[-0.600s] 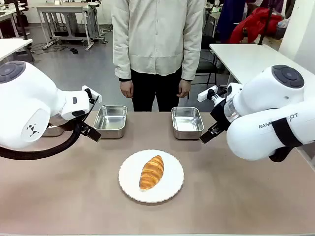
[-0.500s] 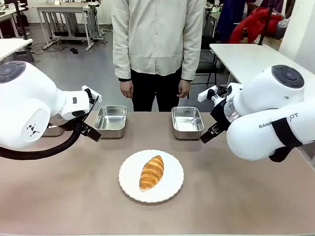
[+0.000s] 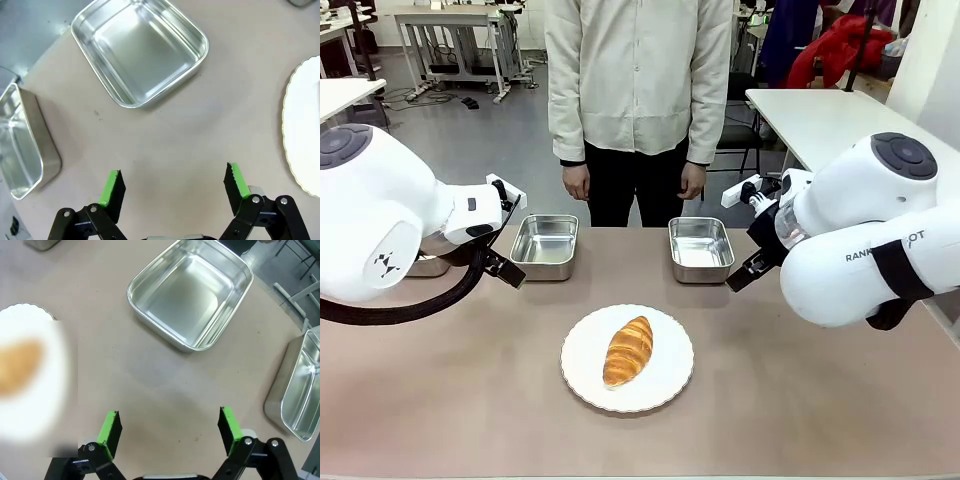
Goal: Place the bread in the container.
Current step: Place the Butter Roll into the Airtight Container indicated by the human.
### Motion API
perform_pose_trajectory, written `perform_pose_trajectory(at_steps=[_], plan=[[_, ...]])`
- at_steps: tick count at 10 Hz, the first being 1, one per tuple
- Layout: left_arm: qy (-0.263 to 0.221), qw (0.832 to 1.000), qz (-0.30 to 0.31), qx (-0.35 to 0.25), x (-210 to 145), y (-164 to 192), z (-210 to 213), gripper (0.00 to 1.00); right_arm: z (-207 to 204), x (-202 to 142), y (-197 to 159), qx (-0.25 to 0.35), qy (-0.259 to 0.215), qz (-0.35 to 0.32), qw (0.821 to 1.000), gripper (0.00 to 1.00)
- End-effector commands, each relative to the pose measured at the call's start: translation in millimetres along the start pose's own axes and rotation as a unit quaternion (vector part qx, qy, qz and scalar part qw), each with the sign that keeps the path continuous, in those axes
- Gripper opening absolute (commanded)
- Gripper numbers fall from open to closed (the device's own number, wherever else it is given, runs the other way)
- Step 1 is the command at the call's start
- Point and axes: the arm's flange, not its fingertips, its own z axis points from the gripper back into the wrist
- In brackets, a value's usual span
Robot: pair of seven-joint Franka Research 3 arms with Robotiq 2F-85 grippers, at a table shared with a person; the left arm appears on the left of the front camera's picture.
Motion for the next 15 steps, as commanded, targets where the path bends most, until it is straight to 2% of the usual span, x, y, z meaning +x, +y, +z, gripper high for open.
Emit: perform_pose_trajectory(at_steps=[1, 5, 7, 10, 12, 13, 15], plan=[[0.0, 1.0, 0.0, 0.0, 0.0, 0.0, 0.1, 1.0, 0.8, 0.4, -0.2, 0.0, -0.001, 0.0, 1.0, 1.0], [0.0, 1.0, 0.0, 0.0, 0.0, 0.0, 0.0, 1.0, -0.1, 0.0, 0.0, 0.0, 0.0, 0.0, 1.0, 1.0], [-0.017, 0.999, -0.018, -0.037, 13.5, 19.3, 35.7, 1.0, 40.0, 12.7, -30.8, 0.003, -0.025, -0.008, 1.0, 1.0], [-0.014, 0.994, -0.022, -0.102, 39.8, 93.6, 96.6, 1.0, 108.9, 19.8, -93.7, 0.026, -0.062, -0.015, 0.998, 1.0], [-0.003, 0.979, -0.081, -0.186, 38.5, 148.6, 119.7, 1.0, 138.2, 2.9, -140.5, 0.069, -0.091, -0.001, 0.994, 1.0], [-0.017, 0.968, -0.11, -0.223, 26.2, 181.9, 123.3, 1.0, 147.4, -11.4, -164.5, 0.095, -0.105, 0.008, 0.99, 1.0], [-0.085, 0.95, -0.117, -0.276, -5.4, 243.4, 122.3, 1.0, 146.5, -35.4, -199.2, 0.125, -0.12, -0.003, 0.985, 1.0]])
